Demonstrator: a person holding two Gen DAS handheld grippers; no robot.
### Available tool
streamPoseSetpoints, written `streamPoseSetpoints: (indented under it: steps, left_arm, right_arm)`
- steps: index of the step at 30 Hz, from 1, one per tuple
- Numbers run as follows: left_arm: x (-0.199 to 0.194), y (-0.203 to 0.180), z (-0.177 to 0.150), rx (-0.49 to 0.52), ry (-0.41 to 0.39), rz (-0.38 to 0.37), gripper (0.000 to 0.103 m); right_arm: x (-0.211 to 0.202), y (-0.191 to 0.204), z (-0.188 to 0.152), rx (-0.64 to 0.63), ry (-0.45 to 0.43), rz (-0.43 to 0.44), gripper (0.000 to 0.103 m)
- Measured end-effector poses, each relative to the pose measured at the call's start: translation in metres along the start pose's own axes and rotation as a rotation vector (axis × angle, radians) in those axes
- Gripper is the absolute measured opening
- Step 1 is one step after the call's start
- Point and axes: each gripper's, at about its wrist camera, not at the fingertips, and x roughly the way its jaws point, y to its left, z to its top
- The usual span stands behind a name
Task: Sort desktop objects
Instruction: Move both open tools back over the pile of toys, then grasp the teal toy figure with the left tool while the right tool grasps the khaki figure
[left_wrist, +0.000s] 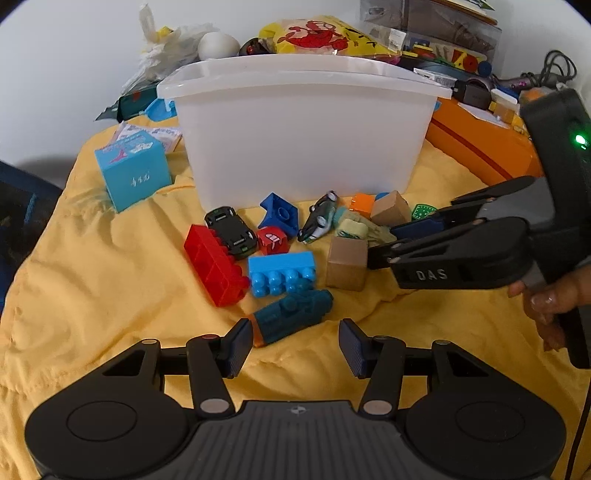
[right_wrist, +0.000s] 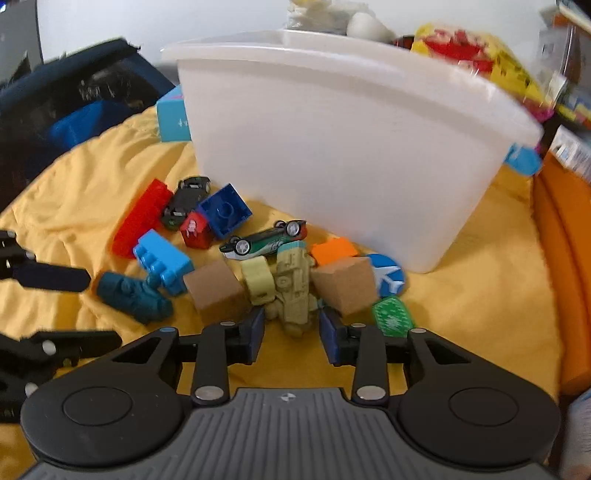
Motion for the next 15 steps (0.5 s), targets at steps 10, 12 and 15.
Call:
streamPoseSetpoints:
  steps: [10,12,15]
  left_arm:
    - [0.008,-0.002,0.013,0.280,0.047,-0.023,0.056]
    - [0.016,-0.007,0.016,0.358,0.077,-0.011,0.056]
    - [0.023,-0.011,0.021,0.440,0.092,-0.040,0.054]
  right_arm:
    - [-0.038,-0.013,-0.012,0.053,0.006,0.024,0.034]
    - [-0.048,-0.018,-0.018,0.081,0.032,0.046,0.035]
    - [-0.059,-0.021,-0.031,0.112,0.041,0.059,0.035]
